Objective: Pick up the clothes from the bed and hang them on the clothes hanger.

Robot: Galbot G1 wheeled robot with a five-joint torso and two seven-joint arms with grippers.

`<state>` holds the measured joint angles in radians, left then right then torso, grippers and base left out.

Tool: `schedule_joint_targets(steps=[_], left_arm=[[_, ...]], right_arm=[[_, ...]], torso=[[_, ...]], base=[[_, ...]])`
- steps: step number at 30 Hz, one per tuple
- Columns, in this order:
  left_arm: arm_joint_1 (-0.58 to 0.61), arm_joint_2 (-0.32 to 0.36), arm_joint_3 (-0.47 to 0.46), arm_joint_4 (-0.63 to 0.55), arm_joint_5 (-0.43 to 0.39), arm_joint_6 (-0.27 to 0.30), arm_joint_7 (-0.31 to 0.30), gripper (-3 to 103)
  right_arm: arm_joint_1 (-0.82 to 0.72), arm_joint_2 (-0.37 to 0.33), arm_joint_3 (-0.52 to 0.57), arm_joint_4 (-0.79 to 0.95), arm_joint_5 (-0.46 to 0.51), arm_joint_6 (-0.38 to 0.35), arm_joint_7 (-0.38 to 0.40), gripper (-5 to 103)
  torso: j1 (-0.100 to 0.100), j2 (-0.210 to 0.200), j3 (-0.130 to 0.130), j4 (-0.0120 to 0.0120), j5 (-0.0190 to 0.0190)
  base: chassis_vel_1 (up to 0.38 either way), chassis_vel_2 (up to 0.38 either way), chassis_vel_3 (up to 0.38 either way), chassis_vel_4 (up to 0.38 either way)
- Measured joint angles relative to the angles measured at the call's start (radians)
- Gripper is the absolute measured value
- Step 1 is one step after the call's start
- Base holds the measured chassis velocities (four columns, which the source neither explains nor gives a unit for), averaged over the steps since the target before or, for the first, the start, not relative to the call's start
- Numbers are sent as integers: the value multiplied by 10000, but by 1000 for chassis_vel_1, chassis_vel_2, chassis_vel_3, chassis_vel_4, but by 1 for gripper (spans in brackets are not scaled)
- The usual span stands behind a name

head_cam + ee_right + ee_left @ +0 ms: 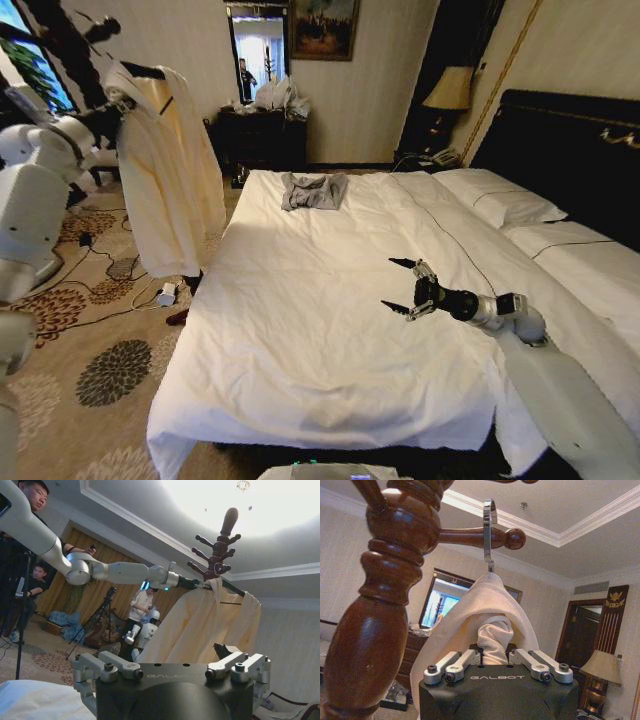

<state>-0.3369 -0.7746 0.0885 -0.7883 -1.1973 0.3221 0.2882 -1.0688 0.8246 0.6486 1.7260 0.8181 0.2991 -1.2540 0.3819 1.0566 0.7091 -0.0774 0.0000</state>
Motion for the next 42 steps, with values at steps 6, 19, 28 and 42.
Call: schedule_joint_targets(steps=[6, 19, 28, 42], left_arm=[[-424, -480, 226, 498, 233, -25, 139, 19], [-94, -447, 69, 665, 547, -126, 244, 19], [325, 122, 40, -661, 229, -114, -538, 17], [2196, 1570, -982, -4049, -333, 399, -1896, 71]], right_arm=[[-56, 73, 38, -49, 6, 53, -44, 100], [-298, 8, 313, -189, 100, 228, -241, 100], [-271, 17, 238, -134, 98, 226, -241, 100], [-404, 92, 294, -60, 90, 225, -246, 100]], torso=[[0, 0, 0, -6, 3], [-2, 1, -1, -3, 1], [0, 0, -1, -1, -2], [-2, 1, -2, -1, 1]], base=[[0, 0, 0, 0], [0, 0, 0, 0], [0, 0, 0, 0], [0, 0, 0, 0]])
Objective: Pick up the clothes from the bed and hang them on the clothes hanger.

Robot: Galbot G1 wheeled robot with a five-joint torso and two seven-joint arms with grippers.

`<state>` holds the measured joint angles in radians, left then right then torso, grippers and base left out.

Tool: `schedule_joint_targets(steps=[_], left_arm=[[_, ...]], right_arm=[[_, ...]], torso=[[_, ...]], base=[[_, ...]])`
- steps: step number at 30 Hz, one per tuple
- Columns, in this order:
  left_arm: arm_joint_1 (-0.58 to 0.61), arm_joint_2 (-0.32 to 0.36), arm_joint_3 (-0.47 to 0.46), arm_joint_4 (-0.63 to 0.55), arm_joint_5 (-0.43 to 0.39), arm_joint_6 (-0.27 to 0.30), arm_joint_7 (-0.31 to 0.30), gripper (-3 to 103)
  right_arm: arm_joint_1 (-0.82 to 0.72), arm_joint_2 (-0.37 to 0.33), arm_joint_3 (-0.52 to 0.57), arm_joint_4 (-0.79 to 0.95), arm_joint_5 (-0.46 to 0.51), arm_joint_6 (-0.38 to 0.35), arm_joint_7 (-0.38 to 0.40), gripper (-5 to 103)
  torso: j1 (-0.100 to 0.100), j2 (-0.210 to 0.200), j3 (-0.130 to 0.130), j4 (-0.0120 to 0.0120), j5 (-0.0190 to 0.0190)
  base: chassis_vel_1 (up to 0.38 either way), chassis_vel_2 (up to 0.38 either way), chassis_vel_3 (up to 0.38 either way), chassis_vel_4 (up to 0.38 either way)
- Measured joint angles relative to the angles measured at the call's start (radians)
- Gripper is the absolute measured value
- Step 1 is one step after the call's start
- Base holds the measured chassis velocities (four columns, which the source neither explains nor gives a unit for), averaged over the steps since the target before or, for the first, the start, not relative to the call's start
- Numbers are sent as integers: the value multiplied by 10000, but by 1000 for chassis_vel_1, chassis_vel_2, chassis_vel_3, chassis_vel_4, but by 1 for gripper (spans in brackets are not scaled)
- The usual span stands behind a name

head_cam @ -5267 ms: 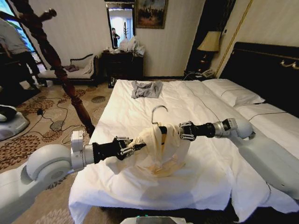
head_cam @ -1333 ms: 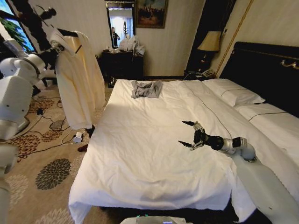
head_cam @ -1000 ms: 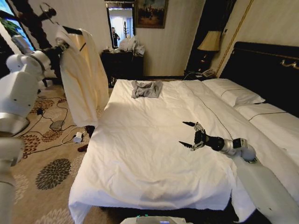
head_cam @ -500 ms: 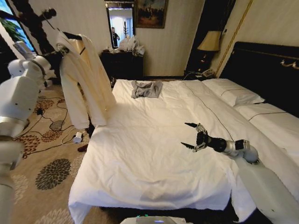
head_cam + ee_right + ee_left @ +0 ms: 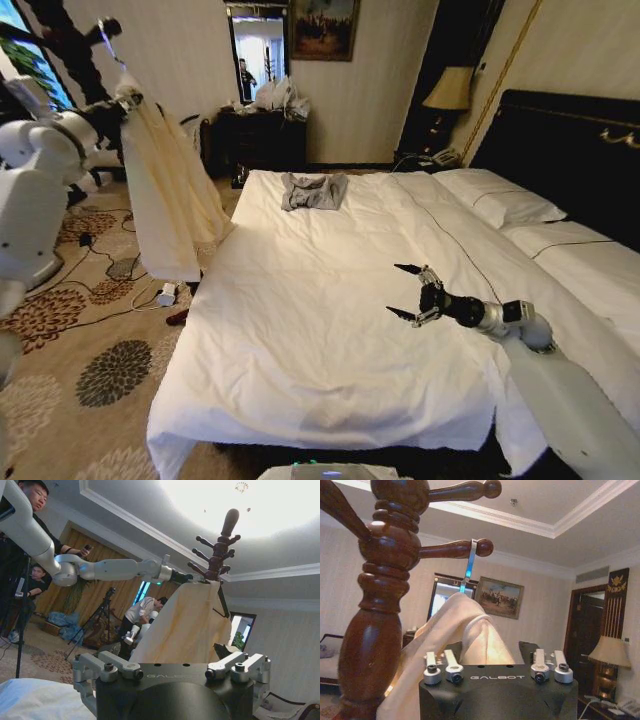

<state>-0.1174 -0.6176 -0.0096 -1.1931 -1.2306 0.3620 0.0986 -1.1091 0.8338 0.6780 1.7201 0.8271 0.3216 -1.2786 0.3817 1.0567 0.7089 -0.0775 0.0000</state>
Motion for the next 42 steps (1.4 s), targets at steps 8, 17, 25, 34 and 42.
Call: schedule_joint_targets(steps=[8, 17, 25, 34, 42], left_arm=[[2455, 1095, -1250, -2283, -53, 6, -275, 97], [5222, 2217, -3376, -5278, -569, -157, -956, 100], [6488, 1348, -3524, -7221, -76, -145, -2792, 100], [13564, -1100, -7425, -9013, 4182, -1719, -2832, 100], [16897, -4883, -7547, -10013, 7494, -3097, -1591, 100]], right_arm=[[8, 81, -69, 90, -73, -24, -1, 100], [-203, 153, -125, 451, 545, -450, 1297, 100], [-1929, 663, 1015, 1620, 465, -515, 6800, 100], [-4165, 2274, 945, 2563, -1588, 140, 12265, 100], [-5885, 4469, 234, 3260, -4922, 1156, 13350, 100]], torso=[[1, 0, 1, -2, -2], [0, 0, 1, 3, 2], [2, -1, 2, -16, 2], [1, 0, 0, 3, -11], [-1, 1, -1, -6, 4]], base=[[0, 0, 0, 0], [0, 0, 0, 0], [0, 0, 0, 0], [0, 0, 0, 0], [0, 0, 0, 0]])
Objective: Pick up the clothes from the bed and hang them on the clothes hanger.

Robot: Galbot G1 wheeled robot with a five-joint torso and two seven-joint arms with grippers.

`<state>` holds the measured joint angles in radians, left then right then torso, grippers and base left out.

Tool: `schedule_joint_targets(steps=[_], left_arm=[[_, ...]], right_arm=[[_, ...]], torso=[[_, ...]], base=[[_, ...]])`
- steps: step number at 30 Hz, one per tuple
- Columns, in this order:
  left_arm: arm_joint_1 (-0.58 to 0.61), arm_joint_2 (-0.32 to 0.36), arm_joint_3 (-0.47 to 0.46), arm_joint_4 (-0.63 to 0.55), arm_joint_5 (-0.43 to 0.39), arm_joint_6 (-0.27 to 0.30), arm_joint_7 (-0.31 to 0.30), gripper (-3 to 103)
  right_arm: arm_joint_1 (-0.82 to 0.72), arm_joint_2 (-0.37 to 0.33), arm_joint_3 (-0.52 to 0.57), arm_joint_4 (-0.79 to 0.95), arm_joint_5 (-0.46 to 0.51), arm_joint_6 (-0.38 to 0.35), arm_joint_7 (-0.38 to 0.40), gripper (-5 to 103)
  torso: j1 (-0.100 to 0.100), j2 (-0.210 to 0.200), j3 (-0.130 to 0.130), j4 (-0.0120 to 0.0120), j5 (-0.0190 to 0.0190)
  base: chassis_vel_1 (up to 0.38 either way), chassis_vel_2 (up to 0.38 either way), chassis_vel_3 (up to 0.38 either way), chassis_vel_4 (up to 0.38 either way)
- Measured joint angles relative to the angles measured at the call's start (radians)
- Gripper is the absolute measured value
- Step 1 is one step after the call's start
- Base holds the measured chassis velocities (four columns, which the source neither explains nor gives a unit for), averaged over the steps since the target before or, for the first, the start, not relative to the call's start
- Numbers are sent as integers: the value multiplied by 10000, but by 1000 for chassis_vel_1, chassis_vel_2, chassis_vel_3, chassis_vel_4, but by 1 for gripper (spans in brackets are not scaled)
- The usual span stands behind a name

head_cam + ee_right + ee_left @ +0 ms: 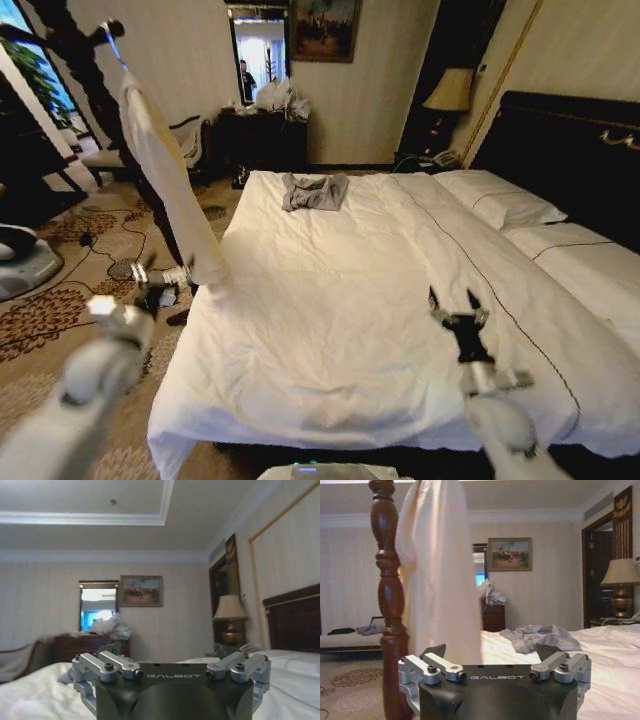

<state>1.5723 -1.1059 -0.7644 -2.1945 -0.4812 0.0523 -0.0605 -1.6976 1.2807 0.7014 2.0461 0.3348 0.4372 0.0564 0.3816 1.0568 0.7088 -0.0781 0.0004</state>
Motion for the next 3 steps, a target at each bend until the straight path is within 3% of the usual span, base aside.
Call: schedule_joint_targets(steps=[2, 3], left_arm=[[309, -811, 164, -322, 643, -78, 238, 100], [309, -811, 164, -322, 643, -78, 238, 100]], right_arm=[[-250, 304, -202, 347, -597, 24, 170, 100], [-250, 304, -202, 347, -597, 24, 170, 100]], torso=[[0, 0, 0, 2, -3], [0, 0, 0, 2, -3]], base=[[0, 0, 0, 0], [0, 0, 0, 0]])
